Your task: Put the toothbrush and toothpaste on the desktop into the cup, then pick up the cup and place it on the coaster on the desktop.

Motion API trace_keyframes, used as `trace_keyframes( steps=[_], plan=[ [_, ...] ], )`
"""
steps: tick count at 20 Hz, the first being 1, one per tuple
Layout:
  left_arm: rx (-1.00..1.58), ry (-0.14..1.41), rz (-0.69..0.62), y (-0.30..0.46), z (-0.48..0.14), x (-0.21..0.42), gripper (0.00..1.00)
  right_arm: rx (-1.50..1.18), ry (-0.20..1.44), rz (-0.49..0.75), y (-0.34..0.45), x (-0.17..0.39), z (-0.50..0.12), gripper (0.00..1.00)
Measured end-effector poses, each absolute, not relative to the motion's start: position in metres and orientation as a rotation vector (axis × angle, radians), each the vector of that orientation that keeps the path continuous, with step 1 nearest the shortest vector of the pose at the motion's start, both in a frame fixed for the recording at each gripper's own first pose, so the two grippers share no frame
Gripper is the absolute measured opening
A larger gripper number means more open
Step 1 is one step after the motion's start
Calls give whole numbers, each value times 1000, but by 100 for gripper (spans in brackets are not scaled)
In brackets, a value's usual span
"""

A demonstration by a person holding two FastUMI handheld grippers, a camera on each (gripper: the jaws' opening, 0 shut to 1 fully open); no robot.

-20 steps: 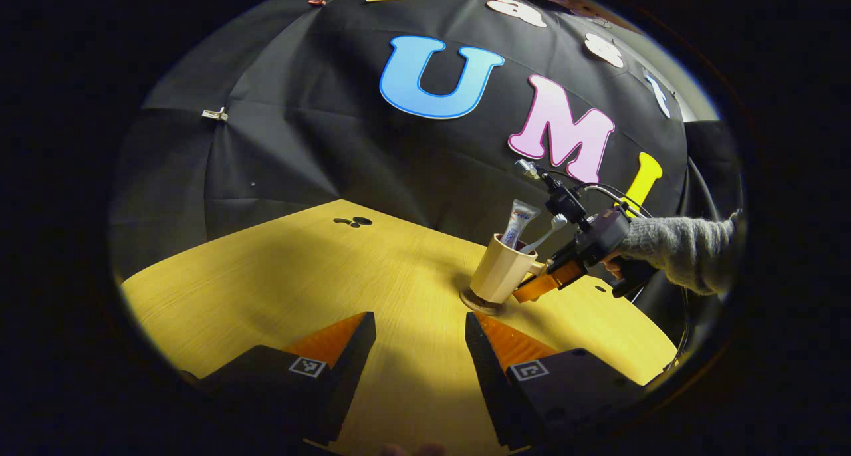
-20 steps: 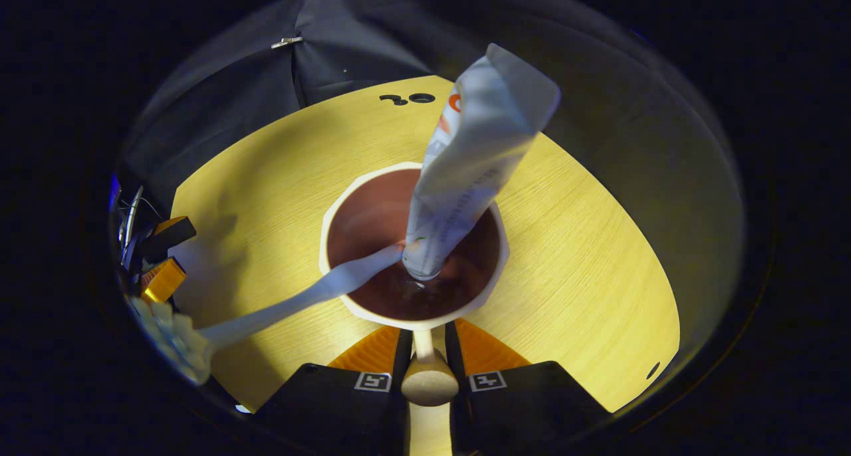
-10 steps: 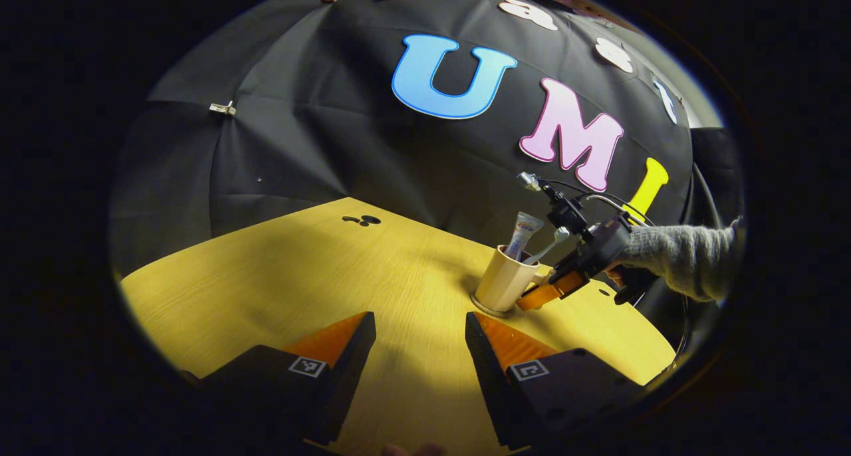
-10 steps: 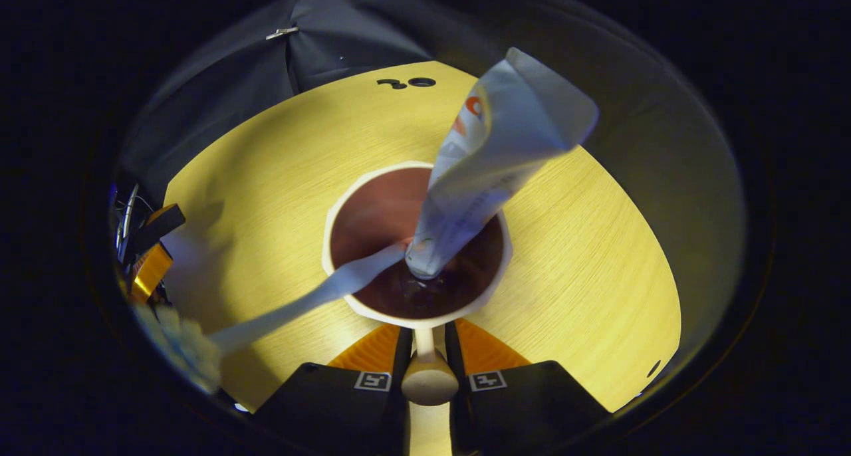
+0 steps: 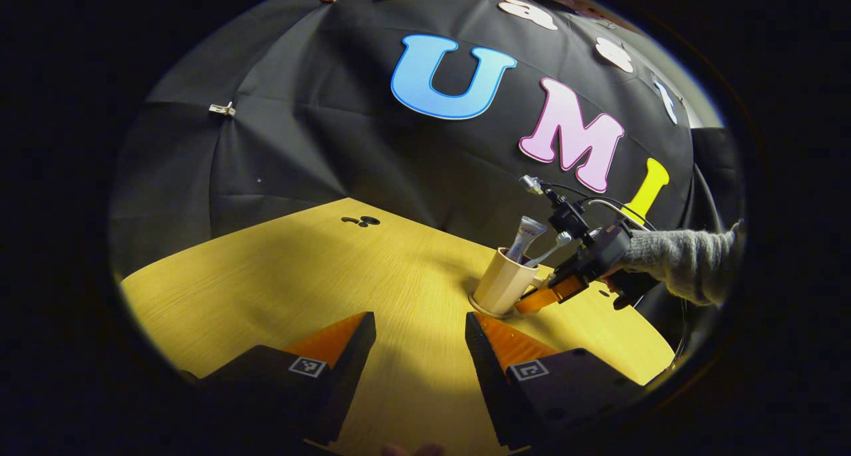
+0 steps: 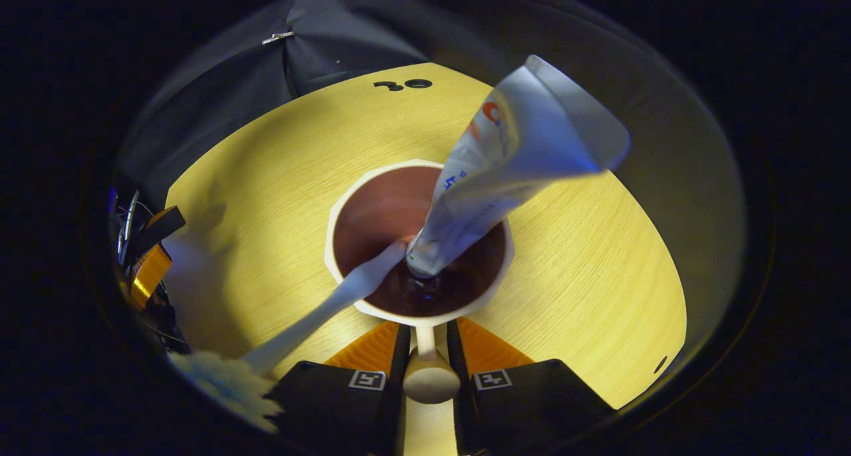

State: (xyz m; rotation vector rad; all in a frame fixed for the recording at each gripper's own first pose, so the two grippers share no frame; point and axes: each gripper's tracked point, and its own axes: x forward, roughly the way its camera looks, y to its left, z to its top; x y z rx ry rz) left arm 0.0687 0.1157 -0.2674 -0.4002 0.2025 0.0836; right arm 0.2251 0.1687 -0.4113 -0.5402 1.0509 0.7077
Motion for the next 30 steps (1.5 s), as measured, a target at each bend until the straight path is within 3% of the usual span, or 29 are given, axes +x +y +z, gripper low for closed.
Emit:
trace_keyframes(
  steps=[9, 16, 21, 30],
  plan=[
    [-379, 205, 101, 101, -249, 59, 85, -480, 1012, 722, 171, 226, -399, 39],
    [-360, 211, 96, 75, -208, 57, 85, -421, 943, 720, 140, 206, -336, 39],
    [-321, 184, 69, 57, -139, 65, 85, -288, 840, 676, 117, 186, -261, 39],
    [-252, 182, -2, 20, -45, 69, 85, -56, 502, 578, 108, 139, -103, 39]
  ],
)
